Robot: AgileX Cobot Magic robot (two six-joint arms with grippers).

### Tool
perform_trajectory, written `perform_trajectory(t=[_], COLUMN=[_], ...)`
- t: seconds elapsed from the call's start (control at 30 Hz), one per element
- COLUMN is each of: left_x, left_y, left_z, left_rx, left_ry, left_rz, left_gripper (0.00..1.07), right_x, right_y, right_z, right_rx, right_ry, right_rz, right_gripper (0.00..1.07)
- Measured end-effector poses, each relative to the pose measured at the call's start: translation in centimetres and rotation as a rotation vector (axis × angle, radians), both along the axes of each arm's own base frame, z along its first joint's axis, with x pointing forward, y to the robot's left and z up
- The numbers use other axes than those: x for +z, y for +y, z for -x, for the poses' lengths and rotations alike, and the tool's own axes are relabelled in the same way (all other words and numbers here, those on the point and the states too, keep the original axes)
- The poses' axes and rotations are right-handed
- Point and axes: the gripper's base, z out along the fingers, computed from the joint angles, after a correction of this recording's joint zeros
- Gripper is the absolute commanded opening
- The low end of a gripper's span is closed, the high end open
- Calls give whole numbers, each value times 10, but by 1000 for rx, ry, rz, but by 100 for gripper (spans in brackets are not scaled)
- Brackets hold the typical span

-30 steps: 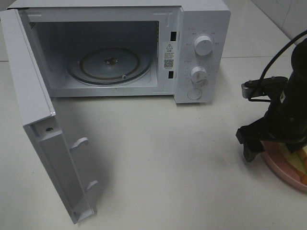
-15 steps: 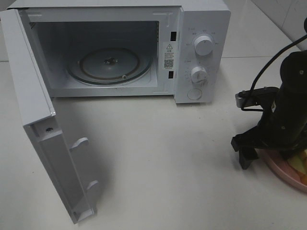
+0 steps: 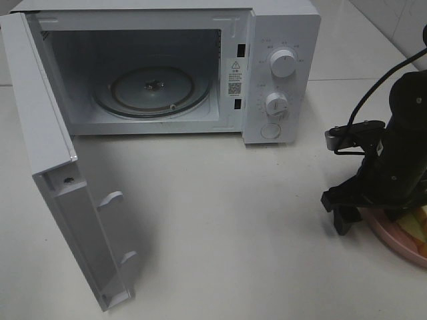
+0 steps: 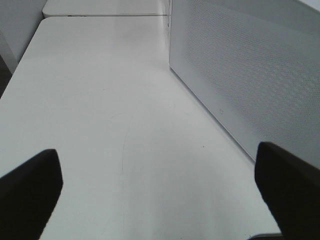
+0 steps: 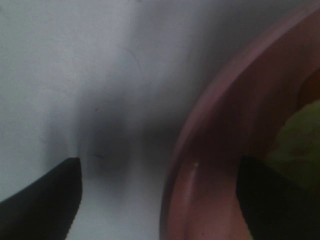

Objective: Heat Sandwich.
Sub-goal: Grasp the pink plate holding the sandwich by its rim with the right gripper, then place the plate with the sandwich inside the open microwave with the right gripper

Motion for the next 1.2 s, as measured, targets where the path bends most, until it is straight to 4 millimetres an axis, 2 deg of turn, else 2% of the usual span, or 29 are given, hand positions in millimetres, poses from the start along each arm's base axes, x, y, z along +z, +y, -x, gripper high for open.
perform_trajectory(t=[0.03, 0.07, 0.13, 0.2, 0.23, 0.27, 0.3, 0.33, 0.37, 0.4, 1.2], left_x=[0, 0, 0, 0, 0, 0, 0, 0, 0, 0, 0], left_y=[0, 0, 0, 0, 0, 0, 0, 0, 0, 0, 0], left_z=[0, 0, 0, 0, 0, 0, 0, 0, 0, 0, 0], left_rx=[0, 0, 0, 0, 0, 0, 0, 0, 0, 0, 0], left_ry=[0, 0, 0, 0, 0, 0, 0, 0, 0, 0, 0], left_rz=[0, 0, 0, 0, 0, 0, 0, 0, 0, 0, 0], left_gripper=[100, 100, 100, 100, 100, 100, 100, 100, 100, 100, 100], right_x=[0, 0, 0, 0, 0, 0, 0, 0, 0, 0, 2], right_y=[0, 0, 0, 0, 0, 0, 0, 0, 0, 0, 0], right_z=[0, 0, 0, 0, 0, 0, 0, 0, 0, 0, 2], right_rx=[0, 0, 0, -7, -10, -15, -15, -26, -25, -24, 4], right_ry=[2, 2, 2, 1, 1, 1, 1, 0, 0, -1, 20], right_rz=[1, 1, 1, 0, 0, 0, 0, -1, 0, 2, 50], right_gripper=[69, 60, 56, 45, 31, 24, 24, 18, 7, 2, 0])
